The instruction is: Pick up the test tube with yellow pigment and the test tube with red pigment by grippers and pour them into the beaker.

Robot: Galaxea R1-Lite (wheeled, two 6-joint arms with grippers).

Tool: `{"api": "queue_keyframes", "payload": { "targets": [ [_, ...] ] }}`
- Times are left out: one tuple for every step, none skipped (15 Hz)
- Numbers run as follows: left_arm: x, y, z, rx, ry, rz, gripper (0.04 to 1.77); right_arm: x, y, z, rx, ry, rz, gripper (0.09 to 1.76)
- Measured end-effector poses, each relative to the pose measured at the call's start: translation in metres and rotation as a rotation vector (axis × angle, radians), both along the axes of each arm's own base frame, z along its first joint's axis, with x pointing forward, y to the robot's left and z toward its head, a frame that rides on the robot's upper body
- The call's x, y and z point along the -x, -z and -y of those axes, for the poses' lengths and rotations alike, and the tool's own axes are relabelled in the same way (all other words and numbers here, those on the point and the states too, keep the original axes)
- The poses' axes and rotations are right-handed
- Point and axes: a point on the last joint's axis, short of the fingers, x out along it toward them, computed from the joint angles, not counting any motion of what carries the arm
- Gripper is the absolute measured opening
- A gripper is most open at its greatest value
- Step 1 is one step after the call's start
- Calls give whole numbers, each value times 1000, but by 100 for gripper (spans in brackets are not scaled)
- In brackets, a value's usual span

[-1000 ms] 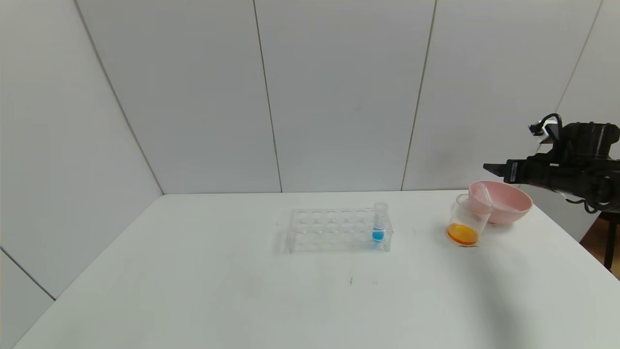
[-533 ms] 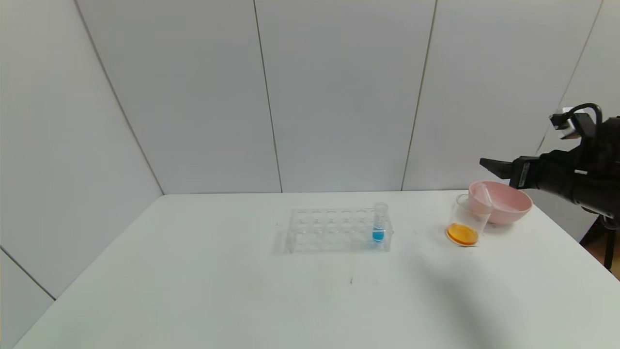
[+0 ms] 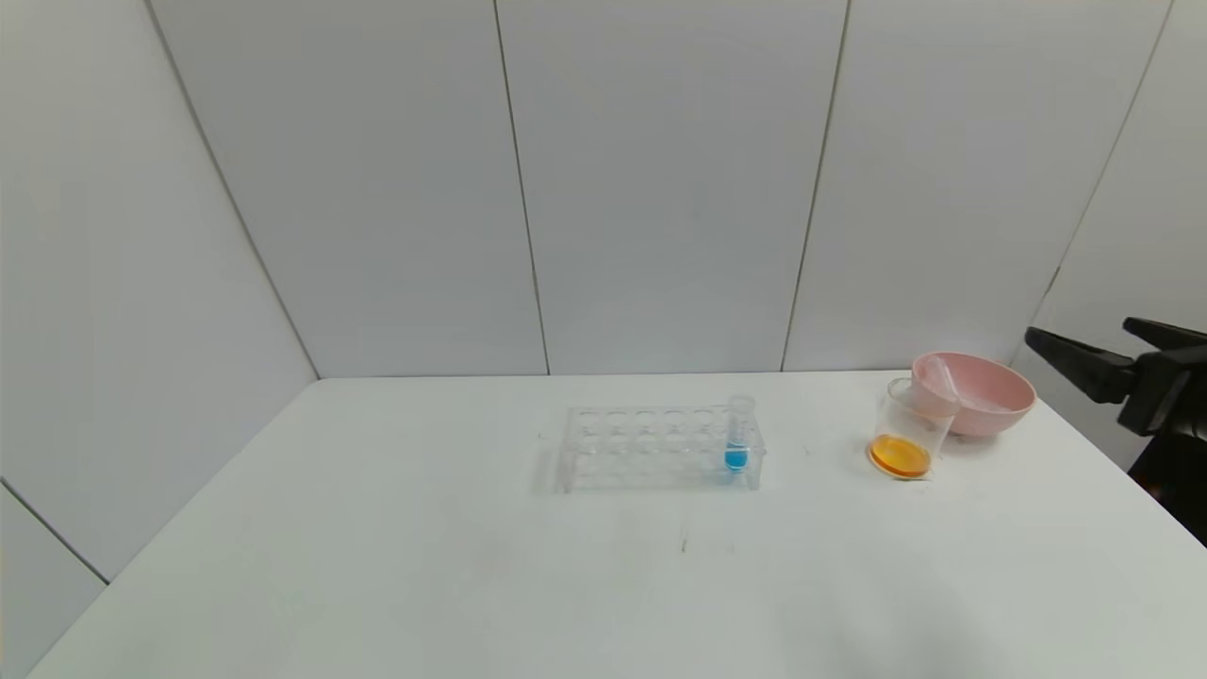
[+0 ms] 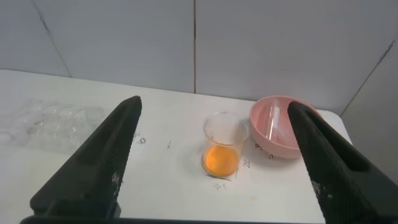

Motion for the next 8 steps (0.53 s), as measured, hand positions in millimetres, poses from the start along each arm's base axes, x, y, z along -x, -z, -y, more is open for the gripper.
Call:
{"api": "queue_keyframes", "payload": {
  "targets": [
    [0,0,0,0,0,0,172,13,-2,-1,1,0,23,168],
    [0,0,0,0,0,0,172,28,-5,-1,2,-1,50,169],
    [0,0,0,0,0,0,172,42,-7,-2,3,-2,79,169],
    [0,0,0,0,0,0,172,58,-10,-2,4,-2,115,169],
    [0,0,0,0,0,0,172,73,-12,-3,5,-1,151,169],
    [0,0,0,0,0,0,172,88,-13,-3,8,2,186,170],
    [0,0,0,0,0,0,172,102,-14,-2,14,7,215,170],
    [0,0,0,0,0,0,172,118,-13,-2,19,16,232,170]
  ]
}}
